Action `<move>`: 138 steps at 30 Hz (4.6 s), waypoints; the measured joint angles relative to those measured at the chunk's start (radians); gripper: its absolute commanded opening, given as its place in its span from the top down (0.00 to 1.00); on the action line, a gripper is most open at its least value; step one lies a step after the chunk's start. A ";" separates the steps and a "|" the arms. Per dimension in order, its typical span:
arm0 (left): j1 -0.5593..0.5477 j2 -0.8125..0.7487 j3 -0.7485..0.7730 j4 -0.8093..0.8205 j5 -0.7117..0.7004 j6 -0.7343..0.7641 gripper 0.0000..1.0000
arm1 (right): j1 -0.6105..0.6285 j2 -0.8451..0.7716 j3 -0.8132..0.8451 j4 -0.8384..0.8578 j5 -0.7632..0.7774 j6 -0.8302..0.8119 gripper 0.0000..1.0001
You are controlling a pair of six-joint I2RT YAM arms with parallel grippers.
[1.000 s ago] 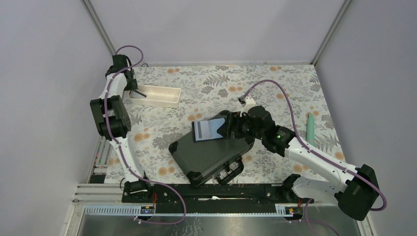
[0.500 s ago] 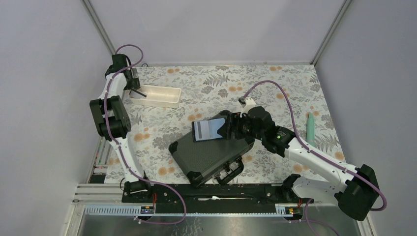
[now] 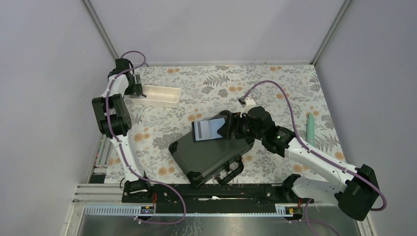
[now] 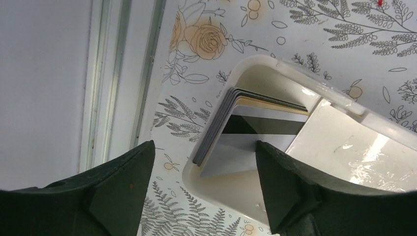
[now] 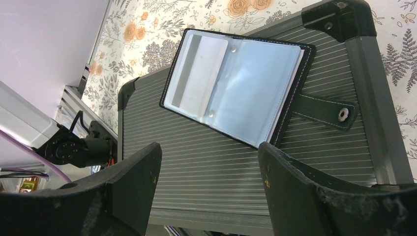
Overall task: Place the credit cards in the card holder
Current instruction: Pick up the credit card from the storage box.
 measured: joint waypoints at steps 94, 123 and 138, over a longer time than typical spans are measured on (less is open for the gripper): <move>-0.020 -0.020 -0.025 0.039 -0.116 0.027 0.80 | 0.000 -0.016 -0.017 0.006 0.000 0.014 0.22; -0.020 -0.073 -0.030 0.028 -0.069 0.011 0.98 | 0.000 -0.023 -0.018 0.006 -0.002 0.015 0.22; 0.000 -0.082 -0.032 0.021 0.005 0.003 0.83 | 0.000 -0.023 -0.018 0.006 -0.019 0.019 0.22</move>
